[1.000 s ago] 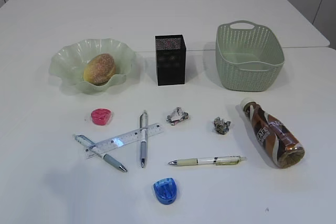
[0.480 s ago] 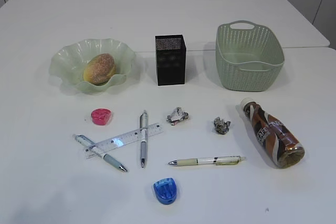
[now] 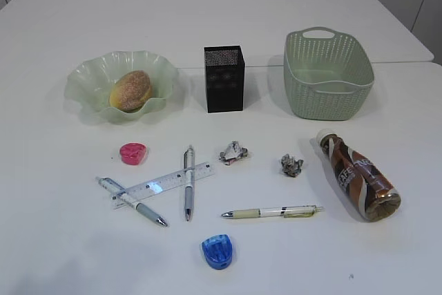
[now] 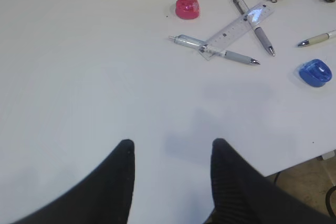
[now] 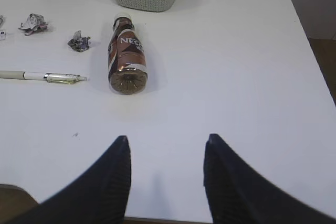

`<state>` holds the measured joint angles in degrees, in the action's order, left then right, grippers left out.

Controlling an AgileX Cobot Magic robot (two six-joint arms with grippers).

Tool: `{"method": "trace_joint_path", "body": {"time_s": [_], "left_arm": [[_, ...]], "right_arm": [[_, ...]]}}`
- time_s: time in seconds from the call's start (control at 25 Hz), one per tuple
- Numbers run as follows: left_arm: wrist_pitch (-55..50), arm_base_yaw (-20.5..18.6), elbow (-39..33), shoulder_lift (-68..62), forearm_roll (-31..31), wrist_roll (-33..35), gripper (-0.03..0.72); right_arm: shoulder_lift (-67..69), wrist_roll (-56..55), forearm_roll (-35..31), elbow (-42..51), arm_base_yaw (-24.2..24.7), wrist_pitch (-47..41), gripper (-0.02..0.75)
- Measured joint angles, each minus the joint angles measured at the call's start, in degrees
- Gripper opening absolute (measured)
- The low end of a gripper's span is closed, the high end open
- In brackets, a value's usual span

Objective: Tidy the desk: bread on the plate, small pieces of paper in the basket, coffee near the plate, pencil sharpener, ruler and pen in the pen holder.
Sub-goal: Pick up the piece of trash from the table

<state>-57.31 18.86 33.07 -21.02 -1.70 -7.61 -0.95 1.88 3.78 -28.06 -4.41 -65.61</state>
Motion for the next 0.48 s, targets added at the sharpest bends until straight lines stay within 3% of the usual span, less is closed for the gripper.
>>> {"method": "trace_joint_path", "body": {"time_s": [0.48], "left_arm": [[-0.11,0.0,0.0,0.0,0.96,0.0,0.33]], "right_arm": [[0.0,0.0,-0.27,0.0,0.0,0.0,0.37]]}}
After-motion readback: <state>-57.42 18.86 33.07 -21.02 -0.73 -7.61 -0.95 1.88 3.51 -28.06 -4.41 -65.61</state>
